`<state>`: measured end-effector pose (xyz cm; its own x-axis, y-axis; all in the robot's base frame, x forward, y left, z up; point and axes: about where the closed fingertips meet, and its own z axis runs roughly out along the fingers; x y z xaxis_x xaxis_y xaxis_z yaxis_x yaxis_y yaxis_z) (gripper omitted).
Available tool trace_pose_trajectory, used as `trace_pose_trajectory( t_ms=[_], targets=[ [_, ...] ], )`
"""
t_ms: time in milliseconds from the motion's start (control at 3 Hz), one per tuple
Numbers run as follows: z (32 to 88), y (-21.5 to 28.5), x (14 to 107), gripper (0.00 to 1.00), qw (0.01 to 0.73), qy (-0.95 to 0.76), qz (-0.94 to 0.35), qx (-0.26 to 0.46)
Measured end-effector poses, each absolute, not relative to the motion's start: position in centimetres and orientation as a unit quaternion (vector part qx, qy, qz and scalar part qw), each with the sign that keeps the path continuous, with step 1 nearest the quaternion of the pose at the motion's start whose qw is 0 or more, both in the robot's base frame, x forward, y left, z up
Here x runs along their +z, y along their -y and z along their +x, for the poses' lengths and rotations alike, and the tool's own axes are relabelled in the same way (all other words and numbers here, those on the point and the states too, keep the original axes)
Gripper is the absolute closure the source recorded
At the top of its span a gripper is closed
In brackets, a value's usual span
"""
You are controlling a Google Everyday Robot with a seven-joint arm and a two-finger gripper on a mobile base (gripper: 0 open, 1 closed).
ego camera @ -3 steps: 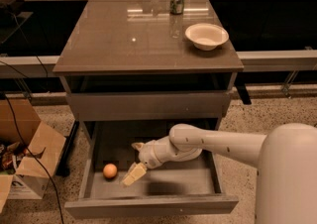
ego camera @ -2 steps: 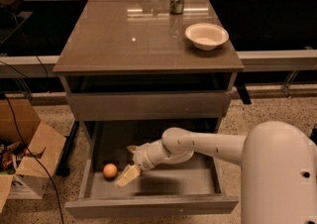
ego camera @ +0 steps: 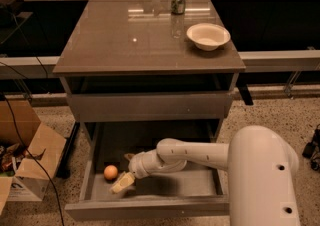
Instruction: Pick orange from middle drawer and place on counter
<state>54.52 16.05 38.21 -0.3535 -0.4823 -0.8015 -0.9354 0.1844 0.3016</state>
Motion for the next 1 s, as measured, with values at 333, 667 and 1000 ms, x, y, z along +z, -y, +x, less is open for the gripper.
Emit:
trace_pose_trajectory(
  t_ms=[333,667,1000],
  targets=[
    [54.3,-18.1,37.4,0.00,0.284,-0.713,-0.487,0.417],
    [53.5,-19.9,37.2,0.19,0.284,-0.705,-0.482,0.436],
    [53.5,-19.9,37.3,0.41,0.284,-0.705,-0.482,0.436]
  ],
)
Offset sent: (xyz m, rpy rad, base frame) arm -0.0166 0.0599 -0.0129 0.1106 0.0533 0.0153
